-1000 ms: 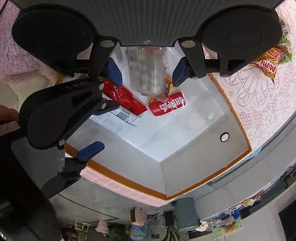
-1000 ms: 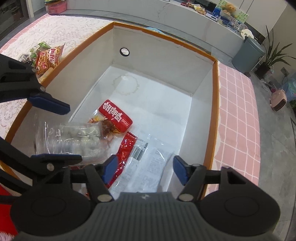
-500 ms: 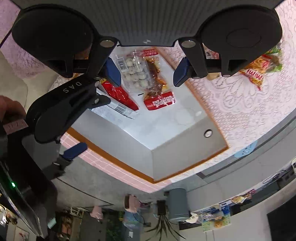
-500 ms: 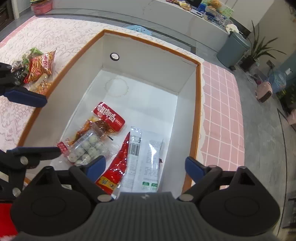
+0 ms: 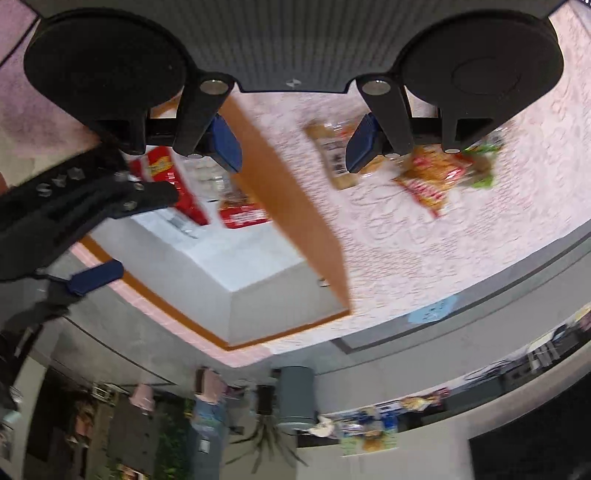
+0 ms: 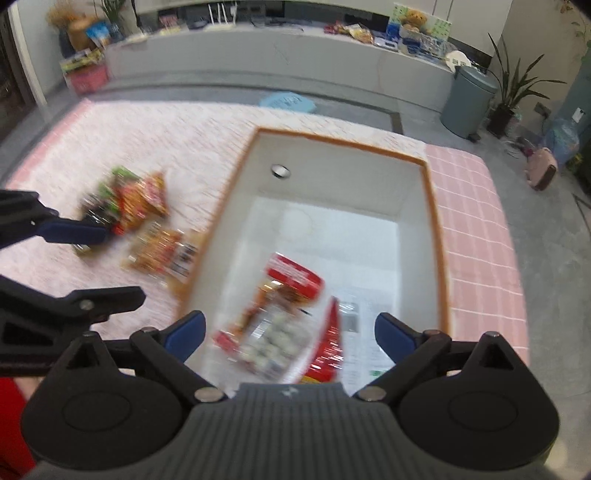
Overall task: Organize snacks
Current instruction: 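Move both tools back toward the remaining snacks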
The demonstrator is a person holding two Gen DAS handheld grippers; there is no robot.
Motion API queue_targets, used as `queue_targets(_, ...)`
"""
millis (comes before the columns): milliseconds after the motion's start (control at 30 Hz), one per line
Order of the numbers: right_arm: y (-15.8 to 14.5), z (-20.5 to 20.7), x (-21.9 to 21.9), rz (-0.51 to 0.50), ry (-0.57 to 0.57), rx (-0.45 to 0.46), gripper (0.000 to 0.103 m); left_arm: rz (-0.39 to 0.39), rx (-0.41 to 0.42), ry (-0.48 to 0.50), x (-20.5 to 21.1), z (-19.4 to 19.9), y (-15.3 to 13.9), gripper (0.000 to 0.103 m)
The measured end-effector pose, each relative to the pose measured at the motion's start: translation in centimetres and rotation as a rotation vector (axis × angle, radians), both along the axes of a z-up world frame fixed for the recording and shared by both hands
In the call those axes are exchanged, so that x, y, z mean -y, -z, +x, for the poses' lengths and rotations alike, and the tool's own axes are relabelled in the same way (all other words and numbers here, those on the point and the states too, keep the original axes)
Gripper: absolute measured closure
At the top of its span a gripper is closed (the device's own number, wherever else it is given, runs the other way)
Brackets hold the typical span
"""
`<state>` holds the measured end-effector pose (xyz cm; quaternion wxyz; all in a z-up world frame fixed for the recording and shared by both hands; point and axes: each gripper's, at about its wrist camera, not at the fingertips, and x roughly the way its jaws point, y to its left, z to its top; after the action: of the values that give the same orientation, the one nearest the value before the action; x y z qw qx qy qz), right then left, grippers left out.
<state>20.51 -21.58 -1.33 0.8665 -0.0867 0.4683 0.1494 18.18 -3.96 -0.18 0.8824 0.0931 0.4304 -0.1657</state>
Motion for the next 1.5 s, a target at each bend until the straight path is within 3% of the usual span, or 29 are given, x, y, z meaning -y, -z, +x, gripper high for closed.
queue_targets(333,-0.4,-1.2,-6.2,0.110,-0.078,0.085,0.007,-0.019,0.021,-0.157,-7.6,-0.1,0.4,0.027)
queue_targets(633,1.9,-1.3,-11.9,0.232,-0.127,0.116,0.007,-0.064,0.040,-0.286,-13.5,0.0,2.1,0.025)
queue_targets(800,4.6,-1.1,-15.1,0.209,-0.127,0.146,0.007,-0.088,0.040,-0.338,-16.2,0.3,3.9,0.023)
queue_targets(1200,10.2,-0.1,-17.9,0.097,-0.127,0.220,0.007,-0.205,0.032,-0.388,-20.1,1.0,8.1,0.019)
queue_targets(1500,12.0,1.0,-18.5,0.032,-0.114,0.273,0.007,-0.167,0.022,-0.353,-19.3,1.7,10.5,0.019)
